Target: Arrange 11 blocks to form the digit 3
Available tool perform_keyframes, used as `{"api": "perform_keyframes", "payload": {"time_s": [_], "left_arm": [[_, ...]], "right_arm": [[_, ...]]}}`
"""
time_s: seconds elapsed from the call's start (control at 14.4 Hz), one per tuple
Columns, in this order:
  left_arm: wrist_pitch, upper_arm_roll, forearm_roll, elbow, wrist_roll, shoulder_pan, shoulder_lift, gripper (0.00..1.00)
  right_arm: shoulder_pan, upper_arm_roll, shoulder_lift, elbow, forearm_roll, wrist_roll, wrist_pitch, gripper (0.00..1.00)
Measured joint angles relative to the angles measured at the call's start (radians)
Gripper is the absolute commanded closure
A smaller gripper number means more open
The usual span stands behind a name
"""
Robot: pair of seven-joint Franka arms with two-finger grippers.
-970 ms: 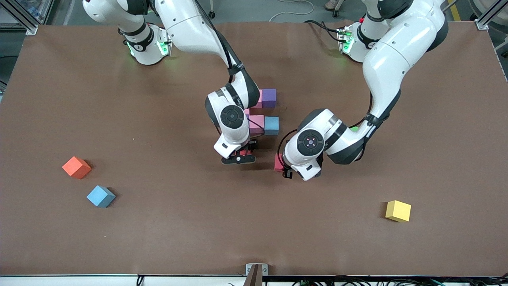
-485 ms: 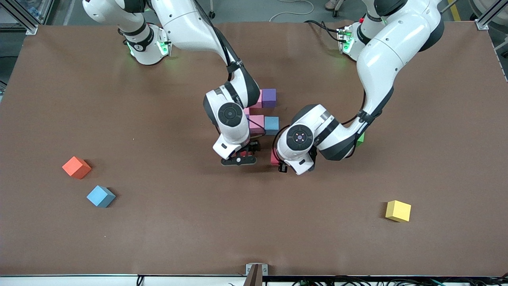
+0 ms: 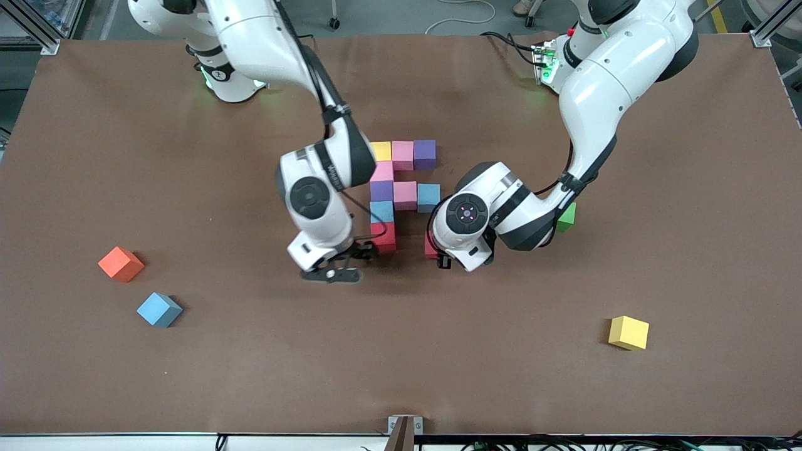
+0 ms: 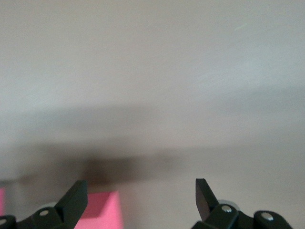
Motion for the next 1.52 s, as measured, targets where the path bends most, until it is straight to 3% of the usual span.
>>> {"api": "perform_keyframes", "payload": {"time_s": [0.42,1.11,1.32,1.46,1.52], "left_arm": [[0.045,0.001,0.056,-0.004,-0.166,-0.049,0.0,0.8],[0.179,0.018,0.073,-0.042,-0.209,-0.079,0.007,0.8],[0.204,0.036,0.073,-0.044,-0.209,-0.094,0.014,0.8],[0.219,0.052,0.073,-0.046,-0.209,-0.111,0.016,0.8],[0.22,0.056,0.073,-0.048,-0.209,-0.119,0.017,0.8]], "right_arm": [[-0.024,-0.296,-0.033,-0.001,0.002,-0.289,-0.248,0.0],[-0.097,-0.425,-0.117,-0.001,0.002,-0.397,-0.423,0.0],[-0.136,-0.408,-0.147,-0.002,0.003,-0.395,-0.464,0.0],[-0.245,-0.291,-0.193,-0.001,-0.023,-0.38,-0.467,0.0],[-0.314,-0.205,-0.226,0.0,-0.077,-0.359,-0.466,0.0]]}}
